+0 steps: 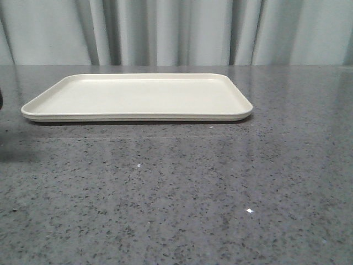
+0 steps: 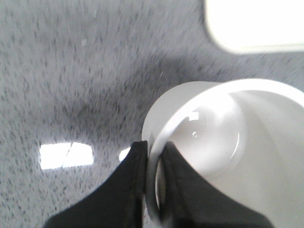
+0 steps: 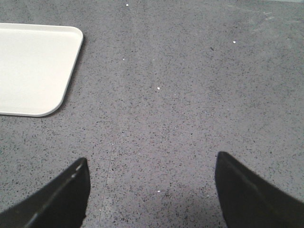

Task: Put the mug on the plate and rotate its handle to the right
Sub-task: 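Carry the mug over the cream tray and lower it onto the tray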

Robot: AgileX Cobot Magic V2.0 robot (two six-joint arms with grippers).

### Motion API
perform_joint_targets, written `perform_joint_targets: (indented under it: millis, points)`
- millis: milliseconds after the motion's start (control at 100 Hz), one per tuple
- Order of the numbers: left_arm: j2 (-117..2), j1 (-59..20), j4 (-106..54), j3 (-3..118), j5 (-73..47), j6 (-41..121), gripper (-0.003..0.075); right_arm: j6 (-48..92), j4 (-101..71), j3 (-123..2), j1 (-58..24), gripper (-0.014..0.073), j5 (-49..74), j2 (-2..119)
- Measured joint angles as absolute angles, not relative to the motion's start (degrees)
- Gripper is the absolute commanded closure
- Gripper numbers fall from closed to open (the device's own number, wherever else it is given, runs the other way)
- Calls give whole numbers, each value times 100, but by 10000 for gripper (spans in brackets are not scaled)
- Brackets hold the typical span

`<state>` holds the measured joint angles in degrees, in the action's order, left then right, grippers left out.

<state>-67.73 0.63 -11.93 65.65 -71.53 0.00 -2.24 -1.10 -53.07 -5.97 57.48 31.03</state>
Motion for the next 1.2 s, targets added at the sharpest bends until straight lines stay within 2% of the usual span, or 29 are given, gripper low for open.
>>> perform_joint_targets:
  millis: [280,610,820,1200]
  points:
    - [-7334,-58,-1555,7937,-7191,0,741,-224,-110,-5307,-597,42,5735,3103]
    - [-8976,-1504,-1537,9425,-7191,0,741,-224,-110,-5307,-597,42,5735,3103]
    - [-9963,-1974,-1498,10272,-7191,0,741,-224,-110,-5307,-597,42,5745,3103]
    - [-10715,-2089,-1425,10643,-7181,-121,741,-224,-110,-5307,-597,42,5745,3103]
